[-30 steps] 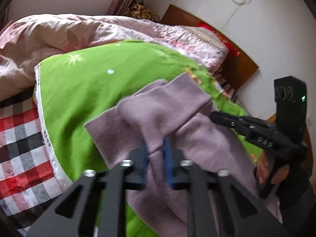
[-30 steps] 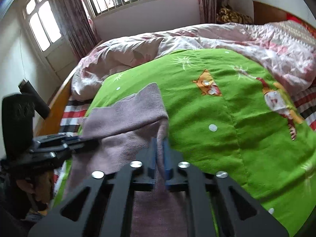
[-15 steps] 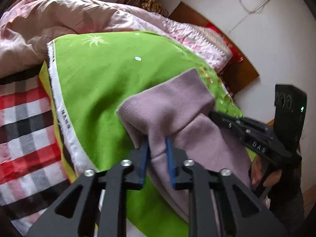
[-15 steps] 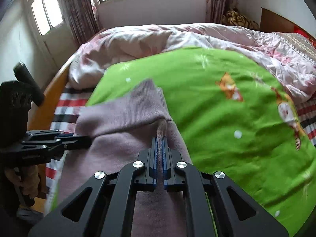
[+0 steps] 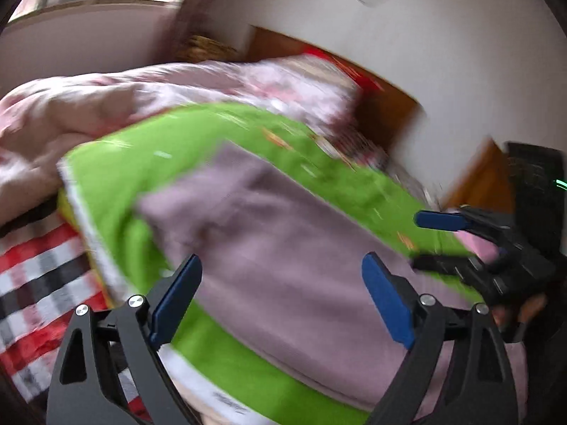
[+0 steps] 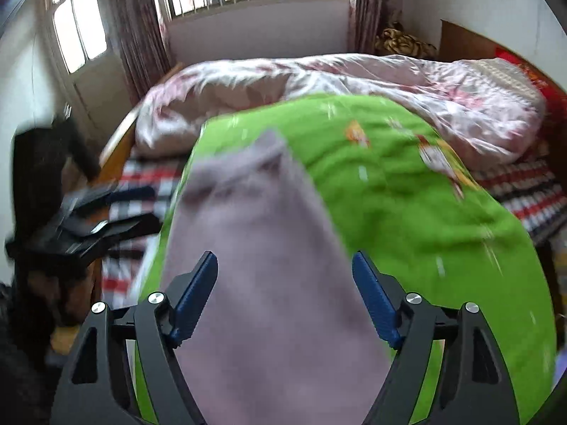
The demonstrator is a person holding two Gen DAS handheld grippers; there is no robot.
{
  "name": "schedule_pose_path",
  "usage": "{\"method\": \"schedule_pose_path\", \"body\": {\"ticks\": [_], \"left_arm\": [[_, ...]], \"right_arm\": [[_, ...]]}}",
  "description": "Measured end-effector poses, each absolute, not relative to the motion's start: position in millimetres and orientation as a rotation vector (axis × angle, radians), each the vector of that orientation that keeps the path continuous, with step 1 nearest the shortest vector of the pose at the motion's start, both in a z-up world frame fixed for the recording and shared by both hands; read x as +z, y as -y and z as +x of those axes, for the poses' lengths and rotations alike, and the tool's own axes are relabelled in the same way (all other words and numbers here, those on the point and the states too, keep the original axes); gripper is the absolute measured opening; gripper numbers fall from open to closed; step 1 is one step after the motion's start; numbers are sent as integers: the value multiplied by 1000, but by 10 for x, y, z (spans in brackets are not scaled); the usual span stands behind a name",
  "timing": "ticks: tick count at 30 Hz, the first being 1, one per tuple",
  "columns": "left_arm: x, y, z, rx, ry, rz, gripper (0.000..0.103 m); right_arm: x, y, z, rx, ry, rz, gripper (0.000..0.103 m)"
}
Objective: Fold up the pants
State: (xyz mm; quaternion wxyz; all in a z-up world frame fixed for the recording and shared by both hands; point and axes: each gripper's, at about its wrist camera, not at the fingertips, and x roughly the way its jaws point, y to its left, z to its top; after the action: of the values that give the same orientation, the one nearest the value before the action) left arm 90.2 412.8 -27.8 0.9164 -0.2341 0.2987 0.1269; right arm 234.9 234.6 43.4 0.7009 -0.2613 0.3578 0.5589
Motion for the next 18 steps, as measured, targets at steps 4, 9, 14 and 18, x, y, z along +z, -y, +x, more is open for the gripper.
{"method": "schedule_pose_path", "body": {"ticks": [4, 9, 14, 18], "left_arm": [[-659, -4112, 1297, 223, -797, -492, 91], [-725, -4212, 1477, 213, -876, -515, 91], [-733, -4171, 1594, 234, -890, -469, 94], [-742, -4181, 1531, 243, -880, -481, 94]], "right_arm": [[66, -1740, 1850, 1158, -857, -664, 76], [-183, -1176, 1471, 1136, -937, -572, 67], [-93, -914, 1238, 1141, -938, -540, 66], [-142, -738, 1258, 1106, -1006, -410, 67]]}}
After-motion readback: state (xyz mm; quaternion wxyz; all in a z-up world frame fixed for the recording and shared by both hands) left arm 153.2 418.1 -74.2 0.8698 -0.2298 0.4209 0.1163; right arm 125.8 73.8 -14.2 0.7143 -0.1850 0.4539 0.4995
